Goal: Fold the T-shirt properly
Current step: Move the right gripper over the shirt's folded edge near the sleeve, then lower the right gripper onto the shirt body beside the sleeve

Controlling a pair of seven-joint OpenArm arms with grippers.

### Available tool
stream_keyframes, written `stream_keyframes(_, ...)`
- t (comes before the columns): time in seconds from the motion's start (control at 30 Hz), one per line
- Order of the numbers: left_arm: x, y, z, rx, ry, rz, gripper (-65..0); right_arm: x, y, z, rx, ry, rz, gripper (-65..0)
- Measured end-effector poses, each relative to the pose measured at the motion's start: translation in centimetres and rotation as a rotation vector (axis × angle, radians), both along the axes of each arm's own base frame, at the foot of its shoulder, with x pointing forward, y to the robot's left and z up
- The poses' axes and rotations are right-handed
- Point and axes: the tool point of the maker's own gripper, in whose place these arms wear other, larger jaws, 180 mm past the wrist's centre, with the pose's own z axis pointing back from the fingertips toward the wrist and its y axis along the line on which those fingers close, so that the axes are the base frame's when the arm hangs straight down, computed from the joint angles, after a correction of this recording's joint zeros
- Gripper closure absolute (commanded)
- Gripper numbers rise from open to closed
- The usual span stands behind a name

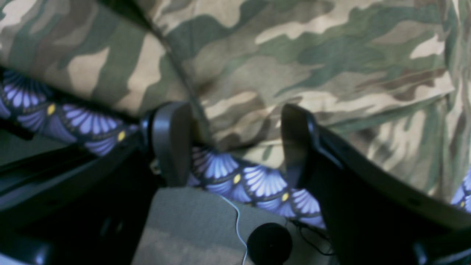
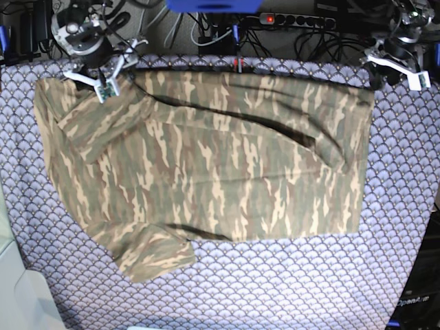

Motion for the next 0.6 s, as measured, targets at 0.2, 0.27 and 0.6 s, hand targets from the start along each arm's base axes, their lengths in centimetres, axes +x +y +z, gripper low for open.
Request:
stream_keyframes(0.2, 0.0, 0.0, 0.0, 0.000, 0.001, 0.000, -28.8, -0.2, 0.0, -1.4, 0.016, 0.034, 0.000, -18.1)
stream_keyframes(0.27, -0.1, 0.0, 0.0, 0.000, 0.002, 0.000, -28.8, -0.2, 0.0, -1.5, 0.017, 0.035, 0.008, -13.3)
stream_keyframes(0.6, -0.1, 0.0, 0.0, 0.000, 0.003, 0.000, -28.8, 0.0, -0.2, -1.1, -0.002, 0.029, 0.014, -1.9)
